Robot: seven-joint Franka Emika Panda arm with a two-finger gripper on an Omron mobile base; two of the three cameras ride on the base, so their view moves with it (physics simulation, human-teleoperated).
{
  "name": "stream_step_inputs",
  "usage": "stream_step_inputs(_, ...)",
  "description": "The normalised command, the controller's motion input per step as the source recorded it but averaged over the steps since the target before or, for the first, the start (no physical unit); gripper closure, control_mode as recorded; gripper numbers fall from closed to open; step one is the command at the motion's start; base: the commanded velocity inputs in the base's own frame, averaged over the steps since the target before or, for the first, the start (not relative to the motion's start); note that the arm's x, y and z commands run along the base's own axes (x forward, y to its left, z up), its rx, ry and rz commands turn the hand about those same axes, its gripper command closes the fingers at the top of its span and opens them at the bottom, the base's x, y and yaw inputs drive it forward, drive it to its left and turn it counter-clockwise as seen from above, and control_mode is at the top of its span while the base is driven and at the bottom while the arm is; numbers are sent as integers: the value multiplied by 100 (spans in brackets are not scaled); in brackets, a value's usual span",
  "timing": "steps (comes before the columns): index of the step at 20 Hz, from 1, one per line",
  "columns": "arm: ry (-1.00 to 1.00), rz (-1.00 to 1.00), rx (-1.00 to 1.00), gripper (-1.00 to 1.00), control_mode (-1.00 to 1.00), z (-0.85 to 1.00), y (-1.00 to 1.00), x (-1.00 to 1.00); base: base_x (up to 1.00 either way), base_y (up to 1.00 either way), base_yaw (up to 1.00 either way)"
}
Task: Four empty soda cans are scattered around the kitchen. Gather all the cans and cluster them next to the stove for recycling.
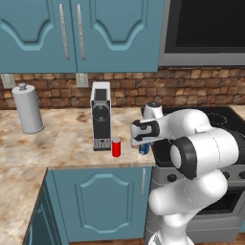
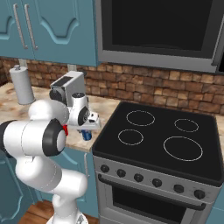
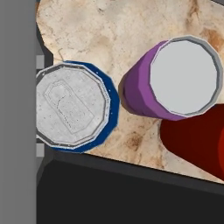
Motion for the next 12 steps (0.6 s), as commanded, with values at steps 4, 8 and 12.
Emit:
stream_step_inputs(4,0,0,0,100,-100,-9,0,2,0,0,0)
stream_step_inputs(8,0,0,0,100,-100,-7,0,0,0,0,0)
stream_step_inputs(12,0,0,0,-100,-100,-9,0,0,0,0,0)
